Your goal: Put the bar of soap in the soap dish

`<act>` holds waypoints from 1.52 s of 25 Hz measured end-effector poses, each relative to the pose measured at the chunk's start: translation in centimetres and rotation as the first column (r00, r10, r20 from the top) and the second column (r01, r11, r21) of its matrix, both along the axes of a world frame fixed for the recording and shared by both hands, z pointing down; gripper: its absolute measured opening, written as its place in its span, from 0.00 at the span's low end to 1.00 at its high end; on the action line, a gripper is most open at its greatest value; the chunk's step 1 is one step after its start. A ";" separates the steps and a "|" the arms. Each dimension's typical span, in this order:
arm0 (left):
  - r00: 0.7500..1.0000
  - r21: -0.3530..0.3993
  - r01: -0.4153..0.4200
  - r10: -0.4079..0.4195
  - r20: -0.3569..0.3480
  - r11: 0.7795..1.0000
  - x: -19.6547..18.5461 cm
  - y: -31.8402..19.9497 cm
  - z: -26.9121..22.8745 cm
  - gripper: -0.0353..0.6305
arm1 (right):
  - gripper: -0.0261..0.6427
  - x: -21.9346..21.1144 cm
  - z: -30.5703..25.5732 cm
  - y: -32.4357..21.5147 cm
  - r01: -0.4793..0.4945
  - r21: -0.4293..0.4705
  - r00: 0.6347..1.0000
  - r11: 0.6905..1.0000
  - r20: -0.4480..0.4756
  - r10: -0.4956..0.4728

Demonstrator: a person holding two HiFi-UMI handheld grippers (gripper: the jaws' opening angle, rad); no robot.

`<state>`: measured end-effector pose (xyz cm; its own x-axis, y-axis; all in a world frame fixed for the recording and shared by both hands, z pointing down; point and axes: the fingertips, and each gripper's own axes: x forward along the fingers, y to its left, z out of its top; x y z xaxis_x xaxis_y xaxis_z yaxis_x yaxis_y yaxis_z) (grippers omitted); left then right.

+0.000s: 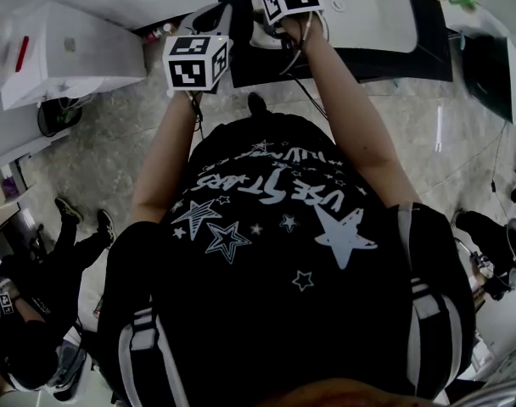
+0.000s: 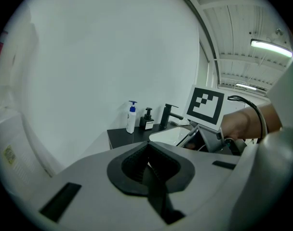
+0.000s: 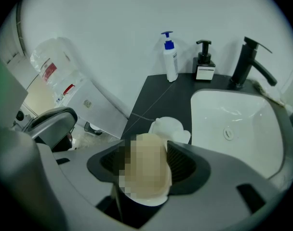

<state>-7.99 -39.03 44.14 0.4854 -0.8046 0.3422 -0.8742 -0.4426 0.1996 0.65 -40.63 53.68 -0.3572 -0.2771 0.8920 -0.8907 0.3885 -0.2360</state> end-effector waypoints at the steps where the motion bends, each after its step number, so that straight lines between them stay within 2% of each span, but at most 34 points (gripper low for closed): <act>1: 1.000 0.001 0.002 -0.002 -0.001 1.000 -0.1 0.0 0.0 0.07 | 0.43 0.0 -0.1 -0.1 -0.009 0.006 1.000 1.000 0.004 0.009; 8: 1.000 0.000 0.000 0.000 -0.005 1.000 -0.1 0.7 -0.1 0.07 | 0.43 0.7 -0.9 -0.2 -0.067 0.002 0.997 0.998 0.038 0.067; 10: 1.000 0.000 -0.001 0.001 -0.005 1.000 0.0 0.9 -0.1 0.07 | 0.37 0.9 -1.1 -0.3 -0.075 0.009 0.996 0.997 0.039 0.075; 12: 1.000 0.001 -0.001 0.001 -0.005 1.000 -0.2 1.0 -0.1 0.07 | 0.37 0.9 -1.2 -0.4 -0.075 0.016 0.997 0.997 0.038 0.074; 18: 1.000 0.006 0.001 -0.001 -0.006 1.000 -0.5 1.8 -0.3 0.07 | 0.37 1.7 -2.7 -0.6 -0.097 0.080 0.990 0.992 0.112 0.088; 24: 1.000 0.002 0.005 -0.005 -0.008 1.000 -1.1 2.9 0.0 0.07 | 0.38 2.1 -2.2 2.0 0.000 0.083 0.992 0.997 0.124 -0.010; 27: 1.000 -0.005 0.005 -0.005 -0.010 1.000 -1.2 3.6 0.3 0.07 | 0.42 1.7 -1.1 3.0 0.034 0.088 0.992 0.996 0.114 -0.044; 33: 1.000 -0.033 0.013 -0.013 -0.010 0.999 -1.7 4.7 0.9 0.07 | 0.45 1.6 -0.6 2.7 0.015 0.093 0.990 0.996 0.139 -0.028; 38: 1.000 -0.044 0.015 -0.015 -0.005 0.999 -1.8 5.0 1.4 0.07 | 0.42 1.5 -0.5 2.9 -0.004 0.069 0.985 0.998 0.170 -0.008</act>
<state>-9.80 -34.05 45.56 0.4756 -0.7958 0.3748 -0.8794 -0.4204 0.2235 2.14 -37.75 53.21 -0.5026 -0.3351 0.7969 -0.8391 0.4112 -0.3563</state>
